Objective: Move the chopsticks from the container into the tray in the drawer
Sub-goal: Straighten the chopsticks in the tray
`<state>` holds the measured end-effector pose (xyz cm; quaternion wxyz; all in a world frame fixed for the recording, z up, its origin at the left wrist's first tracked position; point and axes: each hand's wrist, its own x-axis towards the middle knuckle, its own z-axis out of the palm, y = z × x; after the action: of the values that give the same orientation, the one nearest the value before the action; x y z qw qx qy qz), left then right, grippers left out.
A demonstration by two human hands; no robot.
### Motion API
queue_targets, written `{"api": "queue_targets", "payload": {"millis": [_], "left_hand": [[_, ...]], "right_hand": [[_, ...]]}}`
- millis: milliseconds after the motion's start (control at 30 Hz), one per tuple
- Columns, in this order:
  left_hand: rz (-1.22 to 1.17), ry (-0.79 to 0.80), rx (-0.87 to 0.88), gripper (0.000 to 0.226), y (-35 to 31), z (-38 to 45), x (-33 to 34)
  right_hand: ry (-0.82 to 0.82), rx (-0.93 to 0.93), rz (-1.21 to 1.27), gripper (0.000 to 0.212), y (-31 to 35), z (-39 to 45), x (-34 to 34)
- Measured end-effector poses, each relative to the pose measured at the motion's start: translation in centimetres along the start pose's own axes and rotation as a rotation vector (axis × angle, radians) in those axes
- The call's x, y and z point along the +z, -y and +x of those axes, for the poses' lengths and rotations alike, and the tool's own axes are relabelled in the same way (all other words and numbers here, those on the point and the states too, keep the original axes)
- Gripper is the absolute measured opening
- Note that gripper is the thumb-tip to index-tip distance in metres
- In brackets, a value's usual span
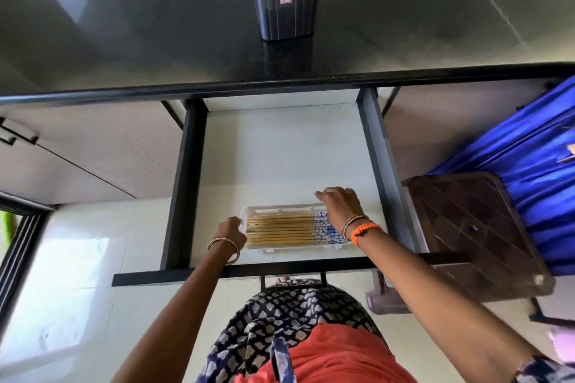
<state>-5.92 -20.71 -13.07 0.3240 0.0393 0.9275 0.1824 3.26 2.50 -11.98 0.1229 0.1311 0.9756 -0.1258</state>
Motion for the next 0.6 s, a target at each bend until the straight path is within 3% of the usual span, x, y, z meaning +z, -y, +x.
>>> {"api": "queue_targets", "payload": {"millis": [100, 200, 300, 367, 433, 500, 600], "left_hand": [[0.002, 0.01, -0.02, 0.036, 0.3, -0.3, 0.1], [0.068, 0.009, -0.02, 0.033, 0.2, -0.9, -0.3], [0.144, -0.076, 0.033, 0.036, -0.5, -2.5, -1.2], [0.138, -0.08, 0.159, 0.039, -0.8, -4.8, -1.4], [0.118, 0.068, 0.377, 0.039, -0.5, -7.5, -1.4], [0.183, 0.175, 0.562, 0.034, 0.3, -10.0, -0.9], [0.179, 0.012, 0.643, 0.034, 0.9, -11.1, 0.0]], "right_hand": [[-0.076, -0.056, 0.033, 0.055, 0.8, -1.9, -0.5], [-0.132, -0.131, 0.118, 0.03, 1.2, -4.7, -1.0], [-0.09, -0.173, 0.188, 0.025, 1.3, -7.9, -1.8], [0.024, -0.176, 0.211, 0.039, 1.5, -10.4, -2.1], [0.103, -0.191, 0.154, 0.047, 1.6, -12.3, -2.0], [0.053, -0.194, 0.054, 0.046, 1.4, -13.6, -1.6], [-0.077, -0.155, 0.018, 0.052, 1.4, -14.0, -1.0]]}}
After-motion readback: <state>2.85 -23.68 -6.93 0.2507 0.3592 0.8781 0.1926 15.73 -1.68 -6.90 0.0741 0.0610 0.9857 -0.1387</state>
